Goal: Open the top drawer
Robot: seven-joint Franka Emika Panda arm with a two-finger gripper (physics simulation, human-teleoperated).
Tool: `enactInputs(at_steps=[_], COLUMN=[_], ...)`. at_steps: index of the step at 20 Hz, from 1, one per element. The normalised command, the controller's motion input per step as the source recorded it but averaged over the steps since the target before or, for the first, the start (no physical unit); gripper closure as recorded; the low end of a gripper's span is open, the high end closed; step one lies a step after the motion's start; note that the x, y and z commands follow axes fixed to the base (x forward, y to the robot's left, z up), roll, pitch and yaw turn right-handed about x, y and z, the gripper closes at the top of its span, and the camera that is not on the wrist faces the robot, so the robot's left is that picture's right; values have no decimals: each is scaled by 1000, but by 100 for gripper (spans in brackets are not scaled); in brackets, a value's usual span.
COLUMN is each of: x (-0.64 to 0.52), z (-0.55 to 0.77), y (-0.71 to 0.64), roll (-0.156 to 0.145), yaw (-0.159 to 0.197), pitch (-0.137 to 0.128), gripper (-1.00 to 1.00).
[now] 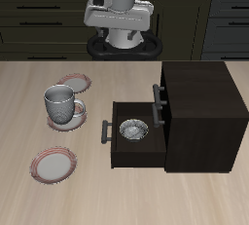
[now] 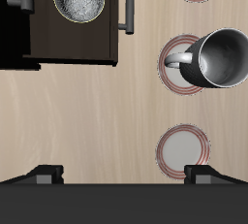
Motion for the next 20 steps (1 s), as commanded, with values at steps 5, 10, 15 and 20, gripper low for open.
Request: enactInputs(at_steps=[5,10,15,20], x=[236,334,342,182], z=[-41,-62,-65,-13], y=[-184,-214,-161,-86], roll=[53,68,49,43], yaw=[-47,-37,6,-25], pitch=[31,44,14,-18], gripper=[-100,-100,-100,-100])
